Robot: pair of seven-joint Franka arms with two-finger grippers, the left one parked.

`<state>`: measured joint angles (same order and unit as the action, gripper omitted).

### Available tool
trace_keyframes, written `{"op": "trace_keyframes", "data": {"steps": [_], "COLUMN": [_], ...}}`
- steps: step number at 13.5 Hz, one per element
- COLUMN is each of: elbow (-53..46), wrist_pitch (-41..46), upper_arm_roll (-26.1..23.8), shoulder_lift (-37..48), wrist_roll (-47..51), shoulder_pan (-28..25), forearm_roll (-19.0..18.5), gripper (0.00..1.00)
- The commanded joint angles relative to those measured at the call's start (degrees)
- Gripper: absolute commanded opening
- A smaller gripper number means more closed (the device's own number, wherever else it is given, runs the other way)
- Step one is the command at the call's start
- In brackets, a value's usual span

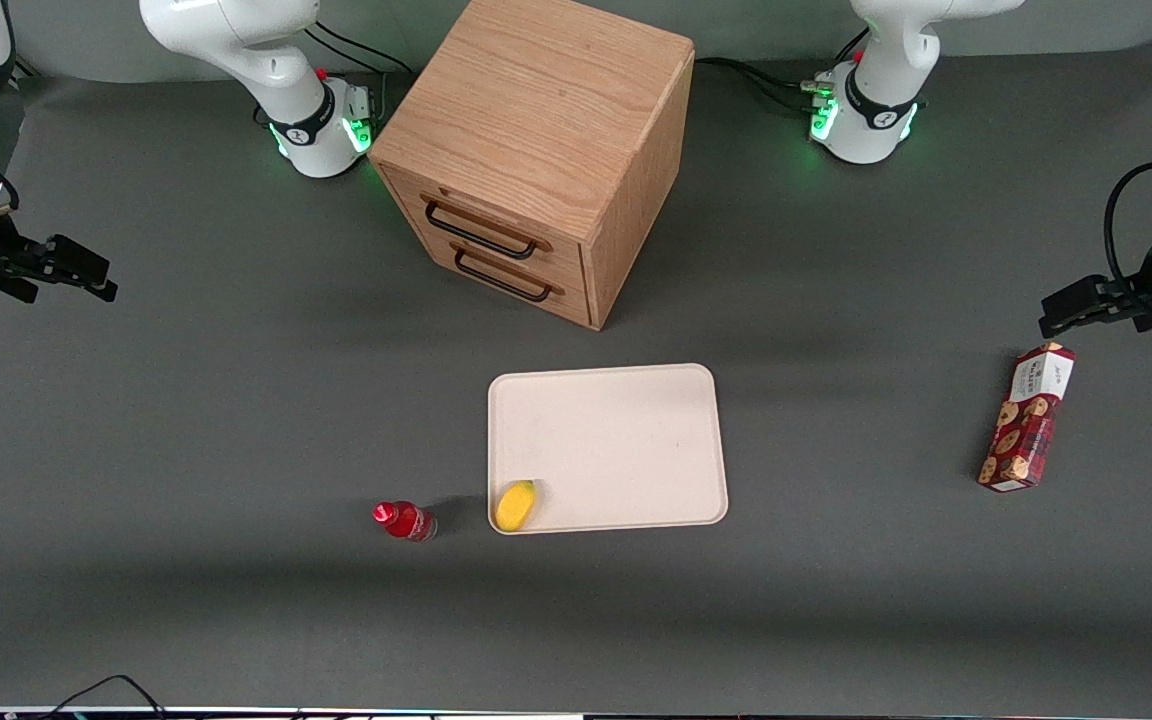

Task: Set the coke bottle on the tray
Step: 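Move the right gripper down to the red Coca-Cola bottle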

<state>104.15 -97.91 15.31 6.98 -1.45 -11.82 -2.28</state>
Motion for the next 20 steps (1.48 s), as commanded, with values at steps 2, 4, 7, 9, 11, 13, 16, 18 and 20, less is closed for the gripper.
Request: {"op": "trace_keyframes", "data": {"steps": [2,4,7,9,11,13,16,18,20], "elbow": [-2.28,-6.64,-24.20,-33.44,-39.09,-40.86,-40.87,-40.69,-40.61], "wrist_pitch": [-0.09,-0.09,-0.18,-0.27,-0.97,-4.72,-12.72,-13.98,-15.72], "upper_arm_roll": [-0.19,-2.02,-12.03,-15.90,-17.59,-18.64,-21.19,-22.51,-22.51], "shoulder_lift": [-2.40,-7.47,-24.77,-33.74,-39.74,-44.92,-50.82,-52.68,-54.70], "wrist_roll": [-0.13,0.92,12.40,15.42,16.74,17.18,21.74,22.72,22.72], "shoulder_pan": [-0.04,-0.40,0.57,0.57,-0.22,-1.18,-2.24,-2.51,-2.51], "forearm_roll": [1.40,2.80,4.66,4.48,4.22,4.39,-0.07,-3.59,-4.74], "gripper": [1.00,1.00,1.00,1.00,1.00,1.00,1.00,1.00,1.00]}}
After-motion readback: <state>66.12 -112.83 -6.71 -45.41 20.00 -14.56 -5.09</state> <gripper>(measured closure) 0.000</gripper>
